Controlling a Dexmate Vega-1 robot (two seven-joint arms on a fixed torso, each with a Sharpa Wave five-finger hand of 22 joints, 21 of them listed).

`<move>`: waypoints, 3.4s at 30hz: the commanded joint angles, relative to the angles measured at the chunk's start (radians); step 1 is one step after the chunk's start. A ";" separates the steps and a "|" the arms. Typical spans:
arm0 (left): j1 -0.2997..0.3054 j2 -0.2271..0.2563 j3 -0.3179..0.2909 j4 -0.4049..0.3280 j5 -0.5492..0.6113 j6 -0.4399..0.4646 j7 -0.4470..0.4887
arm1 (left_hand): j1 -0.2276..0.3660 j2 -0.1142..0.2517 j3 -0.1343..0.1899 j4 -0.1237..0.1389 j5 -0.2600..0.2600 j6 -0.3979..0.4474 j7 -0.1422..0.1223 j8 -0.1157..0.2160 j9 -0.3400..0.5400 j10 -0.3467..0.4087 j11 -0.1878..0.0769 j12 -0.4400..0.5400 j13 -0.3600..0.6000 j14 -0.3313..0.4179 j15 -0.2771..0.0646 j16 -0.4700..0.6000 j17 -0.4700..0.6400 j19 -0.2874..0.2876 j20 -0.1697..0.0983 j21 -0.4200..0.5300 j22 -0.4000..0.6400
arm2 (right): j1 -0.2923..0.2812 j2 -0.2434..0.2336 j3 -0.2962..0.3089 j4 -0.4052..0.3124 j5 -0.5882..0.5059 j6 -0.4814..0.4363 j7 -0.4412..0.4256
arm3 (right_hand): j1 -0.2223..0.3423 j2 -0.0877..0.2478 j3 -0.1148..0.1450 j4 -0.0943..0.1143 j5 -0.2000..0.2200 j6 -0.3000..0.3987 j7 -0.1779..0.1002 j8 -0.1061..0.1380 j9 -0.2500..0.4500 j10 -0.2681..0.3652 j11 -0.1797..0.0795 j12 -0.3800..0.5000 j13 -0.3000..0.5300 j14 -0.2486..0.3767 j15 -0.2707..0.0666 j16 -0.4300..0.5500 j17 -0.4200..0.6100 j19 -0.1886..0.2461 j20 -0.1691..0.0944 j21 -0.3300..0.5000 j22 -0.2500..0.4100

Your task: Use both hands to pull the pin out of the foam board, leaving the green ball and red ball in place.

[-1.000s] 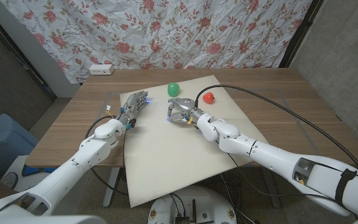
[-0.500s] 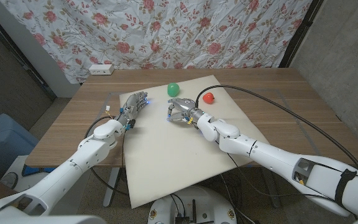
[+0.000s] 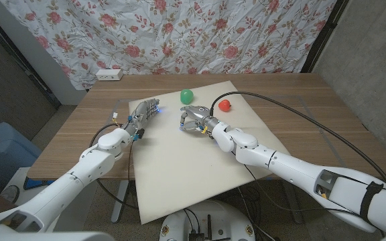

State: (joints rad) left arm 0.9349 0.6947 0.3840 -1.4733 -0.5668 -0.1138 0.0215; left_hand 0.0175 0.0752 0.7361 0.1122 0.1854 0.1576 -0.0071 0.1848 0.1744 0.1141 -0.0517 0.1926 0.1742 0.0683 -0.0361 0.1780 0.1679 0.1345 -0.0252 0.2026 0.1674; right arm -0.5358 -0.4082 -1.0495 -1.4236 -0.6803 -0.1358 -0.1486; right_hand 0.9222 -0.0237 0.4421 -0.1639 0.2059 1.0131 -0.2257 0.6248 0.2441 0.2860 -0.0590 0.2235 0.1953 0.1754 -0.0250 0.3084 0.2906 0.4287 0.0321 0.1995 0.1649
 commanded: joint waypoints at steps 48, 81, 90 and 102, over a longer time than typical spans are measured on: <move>0.156 0.322 0.012 -0.271 0.748 -0.041 0.212 | -0.009 0.094 0.017 0.027 0.002 -0.005 -0.049 -0.008 0.000 0.017 -0.039 -0.005 -0.001 0.025 -0.069 0.002 0.006 0.010 -0.111 -0.013 0.002 | 0.014 0.022 -0.012 0.020 0.021 -0.013 0.006 | 0.018 0.004 0.001 0.002 -0.009 0.010 0.001 -0.013 -0.006 0.014 -0.003 -0.004 0.002 0.006 -0.011 0.011 0.007 0.007 -0.005 -0.005 0.005; 0.227 0.428 0.043 -0.329 1.065 -0.041 0.260 | -0.030 0.085 -0.022 0.073 0.001 -0.016 -0.081 -0.004 0.000 -0.010 -0.055 -0.010 -0.001 -0.018 -0.101 -0.002 0.014 -0.048 -0.145 -0.023 0.005 | 0.008 0.029 -0.014 0.006 0.020 -0.046 0.004 | 0.018 0.013 -0.003 0.008 -0.014 0.007 0.002 -0.021 -0.009 0.018 -0.009 -0.007 0.003 0.006 -0.014 0.013 0.013 0.005 -0.008 -0.006 0.006; 0.247 0.433 0.046 -0.330 1.087 -0.031 0.275 | -0.032 0.079 -0.032 0.074 0.002 -0.023 -0.080 -0.006 0.000 -0.001 -0.062 -0.006 -0.001 -0.010 -0.106 0.003 0.013 -0.046 -0.152 -0.019 0.005 | 0.012 0.033 -0.017 0.013 0.023 -0.047 0.005 | 0.016 0.015 -0.005 0.009 -0.015 0.005 0.002 -0.023 -0.009 0.021 -0.009 -0.008 0.003 0.006 -0.015 0.014 0.014 0.005 -0.008 -0.006 0.006; 0.220 0.433 0.075 -0.310 1.109 -0.022 0.222 | -0.032 0.078 -0.046 0.074 0.003 -0.028 -0.073 -0.006 -0.001 -0.012 -0.054 -0.010 -0.001 -0.030 -0.104 -0.002 0.013 -0.078 -0.155 -0.025 0.005 | 0.023 0.037 -0.022 0.030 0.030 -0.033 0.009 | 0.013 0.018 -0.009 0.012 -0.017 0.000 0.002 -0.027 -0.010 0.019 -0.011 -0.010 0.003 0.006 -0.018 0.014 0.016 0.004 -0.009 -0.007 0.006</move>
State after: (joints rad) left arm 1.1720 1.1247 0.4380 -1.8001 0.5245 -0.1394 0.2792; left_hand -0.0049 0.0686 0.6937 0.1874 0.1854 0.1319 -0.0820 0.1773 0.1725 0.1069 -0.1092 0.1810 0.1725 0.0455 -0.0354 0.1780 0.1792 0.0663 -0.0357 0.1794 0.1700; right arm -0.5213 -0.3747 -1.0678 -1.4061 -0.6555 -0.1785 -0.1419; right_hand 0.9315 -0.0154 0.4345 -0.1572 0.1895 1.0159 -0.2215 0.5981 0.2309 0.2984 -0.0716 0.2158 0.1955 0.1771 -0.0340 0.3163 0.3047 0.4321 0.0286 0.1965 0.1649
